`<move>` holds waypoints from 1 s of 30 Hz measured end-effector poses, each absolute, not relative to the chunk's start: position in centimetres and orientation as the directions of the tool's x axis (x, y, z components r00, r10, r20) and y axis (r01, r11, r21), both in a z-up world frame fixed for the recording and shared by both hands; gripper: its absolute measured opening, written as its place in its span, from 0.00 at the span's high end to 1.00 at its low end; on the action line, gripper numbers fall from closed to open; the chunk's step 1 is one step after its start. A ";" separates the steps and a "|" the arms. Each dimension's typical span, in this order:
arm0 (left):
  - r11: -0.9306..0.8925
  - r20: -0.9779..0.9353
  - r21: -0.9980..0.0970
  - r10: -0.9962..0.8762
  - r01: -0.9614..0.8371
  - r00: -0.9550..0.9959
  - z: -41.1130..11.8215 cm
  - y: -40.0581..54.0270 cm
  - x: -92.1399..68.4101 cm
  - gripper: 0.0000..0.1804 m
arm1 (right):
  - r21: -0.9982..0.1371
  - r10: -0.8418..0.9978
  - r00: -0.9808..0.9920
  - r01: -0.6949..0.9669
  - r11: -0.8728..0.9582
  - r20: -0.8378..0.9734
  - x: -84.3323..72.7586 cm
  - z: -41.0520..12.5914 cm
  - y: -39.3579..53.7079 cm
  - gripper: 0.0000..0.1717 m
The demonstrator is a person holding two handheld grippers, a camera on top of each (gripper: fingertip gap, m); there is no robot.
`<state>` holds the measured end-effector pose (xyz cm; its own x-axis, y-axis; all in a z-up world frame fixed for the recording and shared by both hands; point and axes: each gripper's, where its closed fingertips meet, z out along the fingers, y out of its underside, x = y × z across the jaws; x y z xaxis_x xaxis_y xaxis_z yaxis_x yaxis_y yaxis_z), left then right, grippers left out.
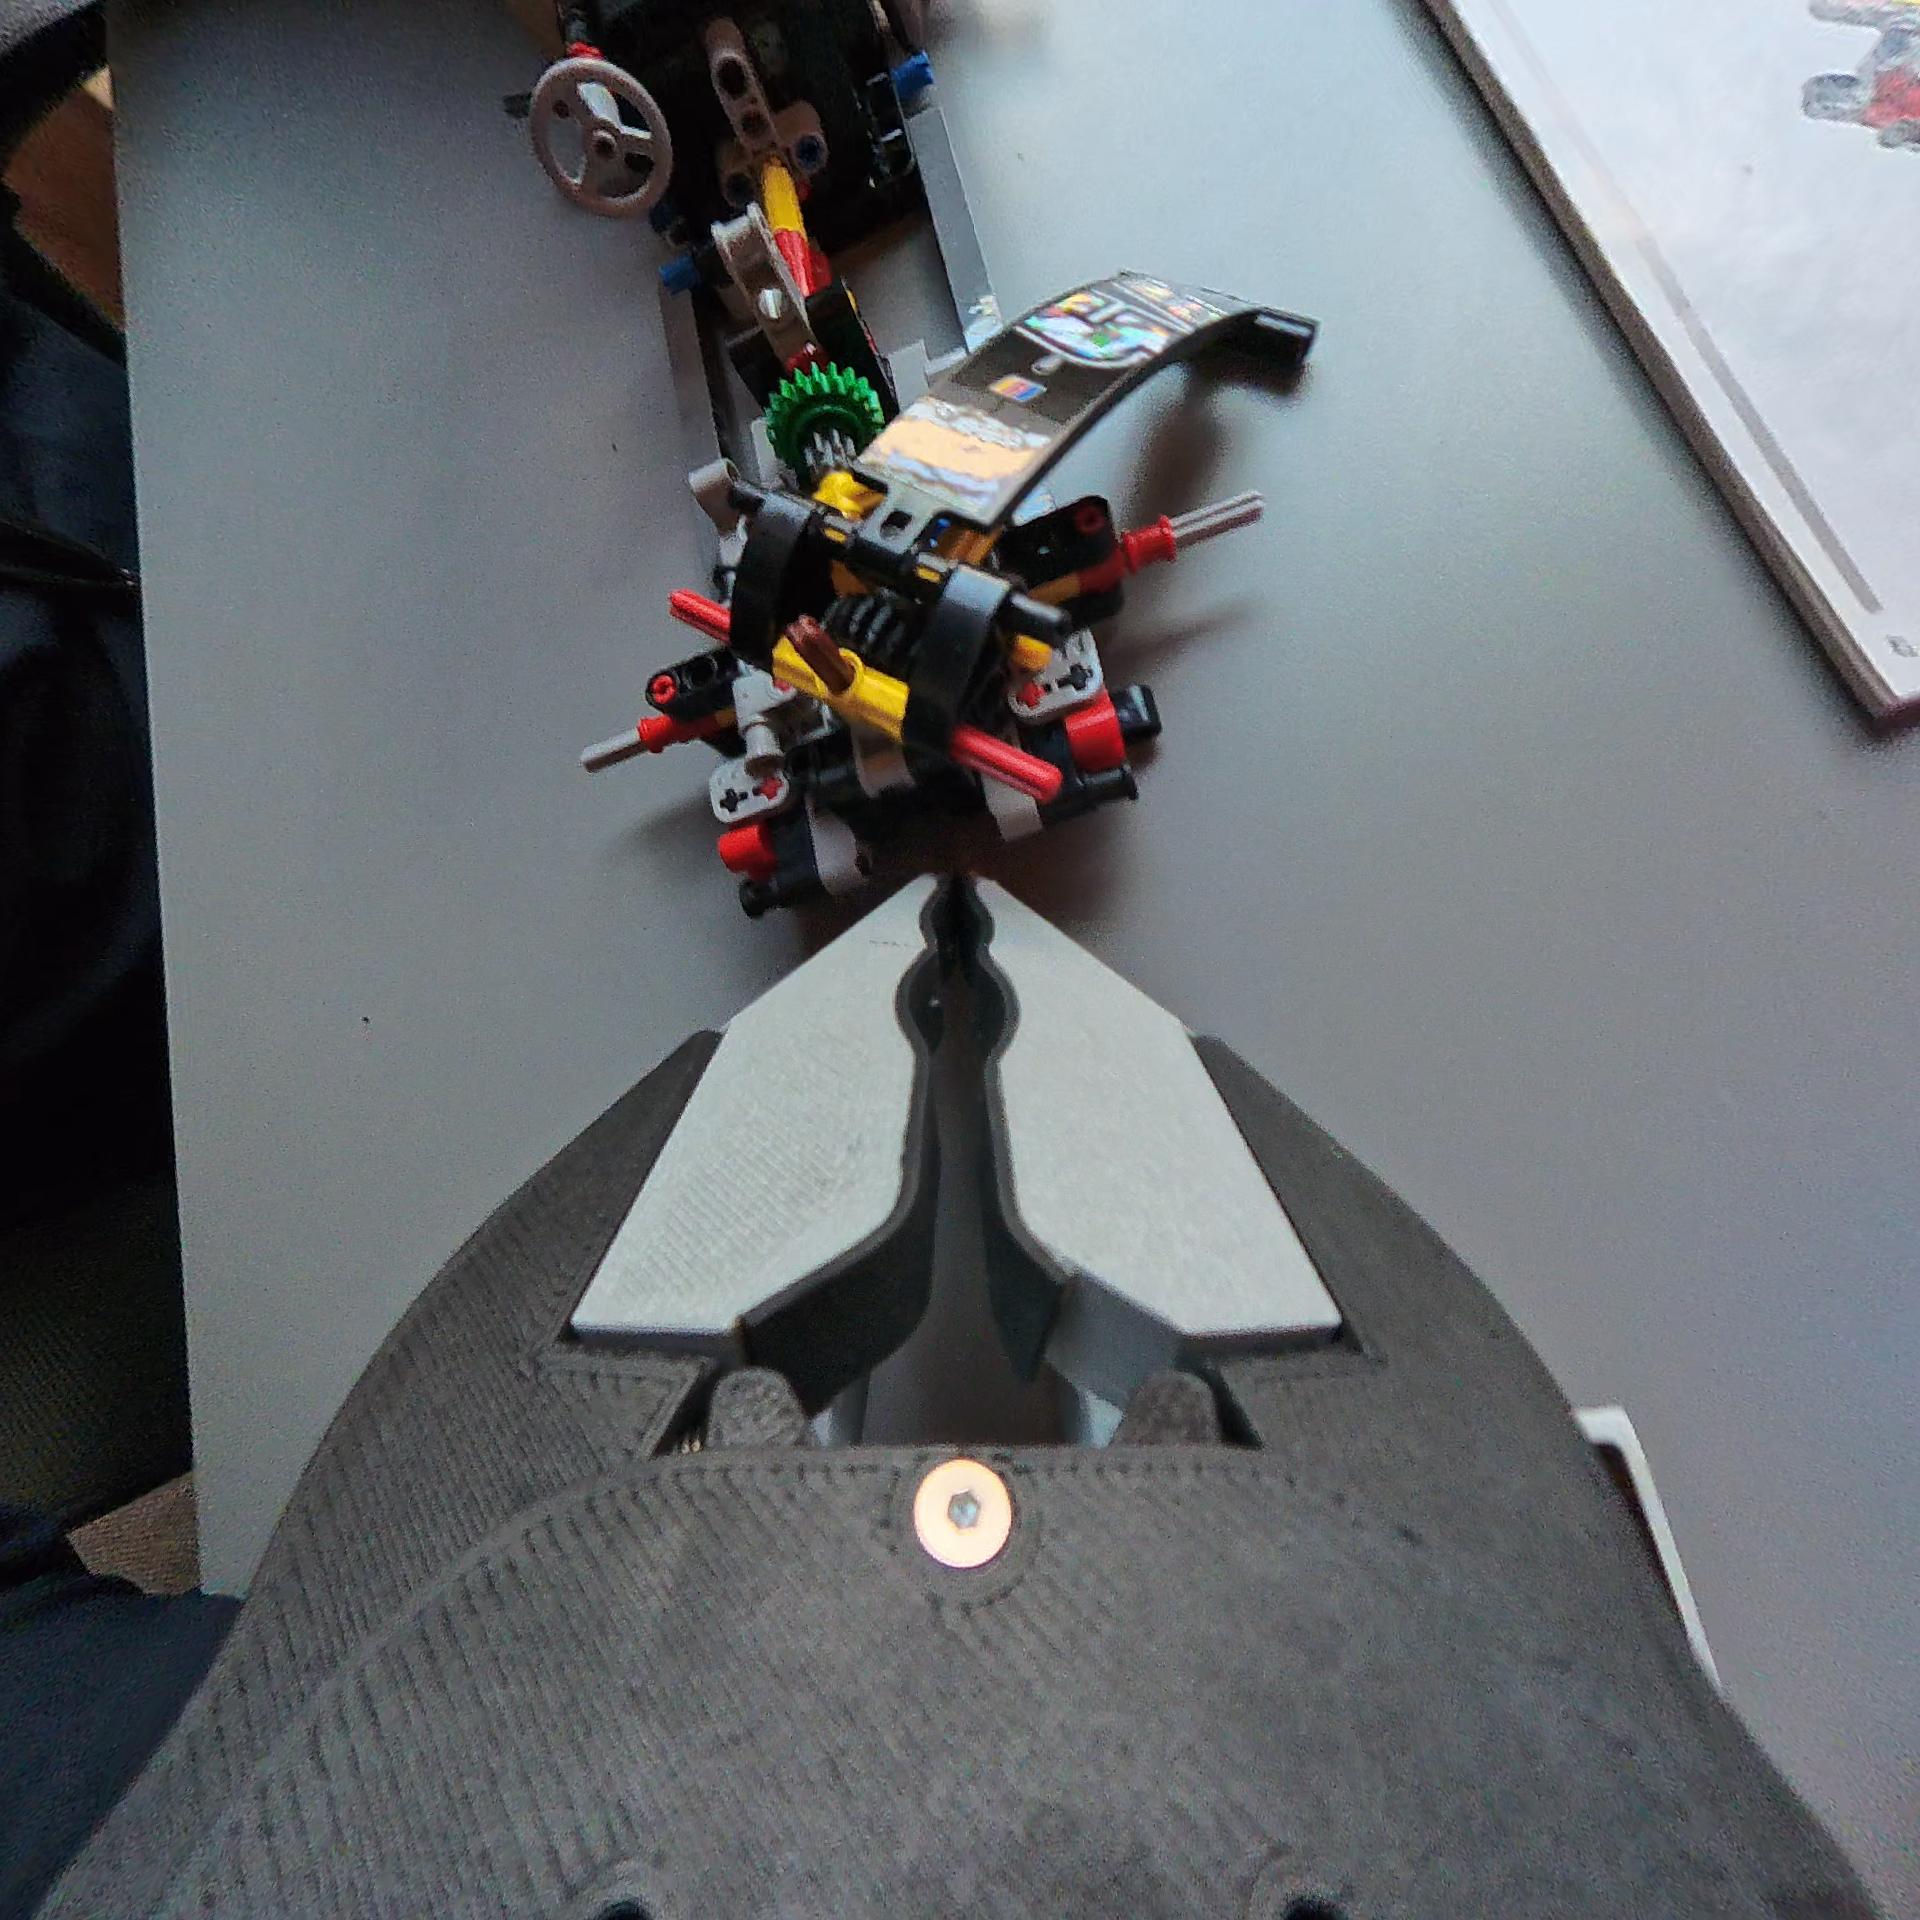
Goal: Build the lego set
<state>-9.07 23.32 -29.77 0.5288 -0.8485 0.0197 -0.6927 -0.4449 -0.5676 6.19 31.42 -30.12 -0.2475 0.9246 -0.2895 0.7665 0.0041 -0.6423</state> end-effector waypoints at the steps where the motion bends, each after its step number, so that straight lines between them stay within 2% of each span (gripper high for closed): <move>1: -0.445 0.023 -0.572 -0.848 -0.689 0.529 -29.7 23.3 -9.1 0.67 | -0.649 0.926 -0.243 0.761 -0.002 -0.288 6.5 -30.0 31.6 0.97; 4: -0.450 0.037 -0.584 -0.846 -0.675 0.532 -29.7 23.4 -9.0 0.67 | -0.661 0.916 -0.243 0.750 -0.032 -0.320 6.7 -29.7 31.7 0.87; 7: -0.445 0.033 -0.580 -0.850 -0.682 0.526 -29.7 23.2 -9.1 0.65 | -0.672 0.916 -0.272 0.741 0.003 -0.296 6.7 -29.7 31.4 0.86; 10: -0.429 0.013 -0.565 -0.859 -0.705 0.511 -29.8 22.9 -9.3 0.62 | -0.687 0.921 -0.294 0.726 0.041 -0.256 6.7 -29.6 31.3 0.80; 16: -0.436 0.033 -0.584 -0.855 -0.684 0.517 -28.9 22.4 -9.6 0.60 | -0.714 0.909 -0.327 0.699 0.047 -0.260 6.8 -29.5 31.2 0.77; 22: -0.430 -0.004 -0.539 -0.859 -0.724 0.513 -30.0 22.8 -9.4 0.58 | -0.730 0.895 -0.354 0.682 0.049 -0.270 6.6 -29.4 30.8 0.73; 28: -0.429 -0.025 -0.547 -0.850 -0.719 0.526 -30.2 23.3 -9.4 0.52 | -0.733 0.877 -0.381 0.679 0.050 -0.293 6.3 -29.3 30.1 0.73; 30: -0.426 -0.034 -0.538 -0.851 -0.727 0.524 -30.1 23.3 -9.7 0.56 | -0.730 0.885 -0.377 0.681 0.066 -0.272 6.4 -29.4 30.2 0.73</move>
